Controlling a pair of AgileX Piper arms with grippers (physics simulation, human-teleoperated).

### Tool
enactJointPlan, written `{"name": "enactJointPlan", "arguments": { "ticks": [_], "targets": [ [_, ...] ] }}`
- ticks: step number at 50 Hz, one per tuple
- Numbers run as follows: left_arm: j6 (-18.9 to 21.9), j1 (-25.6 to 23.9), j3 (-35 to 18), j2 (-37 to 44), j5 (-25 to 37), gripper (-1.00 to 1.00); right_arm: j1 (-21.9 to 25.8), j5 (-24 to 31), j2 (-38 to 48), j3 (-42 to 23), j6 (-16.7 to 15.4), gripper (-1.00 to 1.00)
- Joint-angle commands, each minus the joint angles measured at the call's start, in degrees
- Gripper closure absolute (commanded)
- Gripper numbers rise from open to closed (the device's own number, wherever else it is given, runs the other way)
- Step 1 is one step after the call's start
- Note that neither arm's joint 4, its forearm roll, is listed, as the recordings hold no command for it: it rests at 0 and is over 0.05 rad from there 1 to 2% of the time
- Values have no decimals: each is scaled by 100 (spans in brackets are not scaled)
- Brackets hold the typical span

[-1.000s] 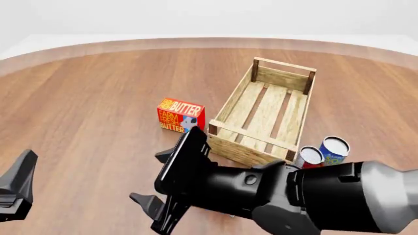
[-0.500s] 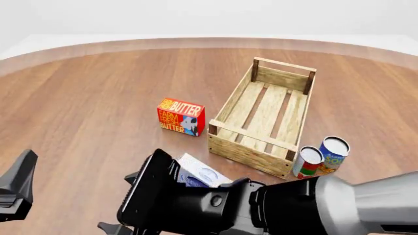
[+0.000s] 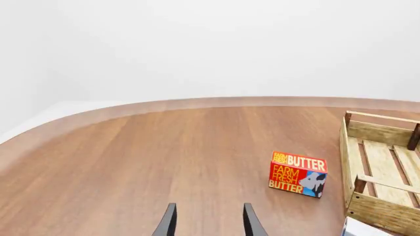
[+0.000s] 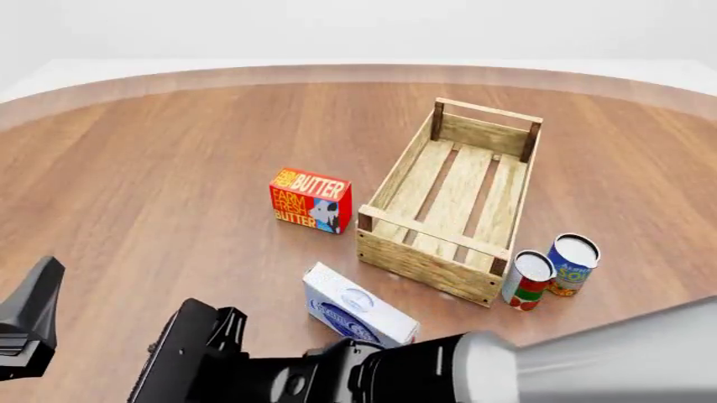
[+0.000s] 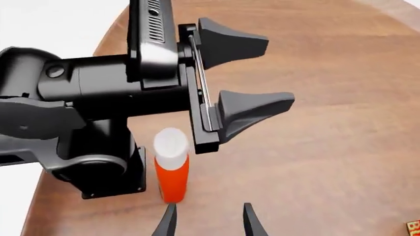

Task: Pick up the ketchup, and put it in the wooden tray.

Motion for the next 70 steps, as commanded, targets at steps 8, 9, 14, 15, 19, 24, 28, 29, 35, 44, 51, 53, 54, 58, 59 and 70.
{"name": "enactJointPlan", "arguments": {
  "ticks": [8, 9, 14, 15, 19, 24, 28, 29, 35, 44, 51, 53, 54, 58, 59, 70],
  "targets": [
    [0, 0, 0, 0, 0, -100, 421, 221, 471, -634, 19, -100],
    [0, 0, 0, 0, 0, -100, 431, 218, 492, -652, 23, -100],
    [0, 0, 0, 0, 0, -100, 479, 193, 615, -736, 47, -100],
    [0, 0, 0, 0, 0, -100, 484, 188, 627, -746, 50, -100],
    [0, 0, 0, 0, 0, -100, 512, 158, 677, -780, 79, -100],
    [0, 0, 0, 0, 0, -100, 489, 113, 782, -833, 74, -100],
    [0, 0, 0, 0, 0, -100, 465, 69, 878, -873, 62, -100],
    [0, 0, 0, 0, 0, -100, 439, 67, 933, -899, 36, -100],
    [0, 0, 0, 0, 0, -100, 401, -3, 1073, -959, 36, -100],
    [0, 0, 0, 0, 0, -100, 444, -41, 1241, -1073, -14, -100],
    [0, 0, 0, 0, 0, -100, 438, -36, 1378, -1190, -42, -100],
    [0, 0, 0, 0, 0, -100, 440, -48, 1419, -1216, -31, -100],
    [0, 0, 0, 0, 0, -100, 441, -48, 1441, -1229, -27, -100],
    [0, 0, 0, 0, 0, -100, 431, -54, 1519, -1279, -31, -100],
    [0, 0, 0, 0, 0, -100, 431, -58, 1550, -1298, -17, -100],
    [0, 0, 0, 0, 0, -100, 460, -230, 1753, -1353, 27, -100]
  ]
}}
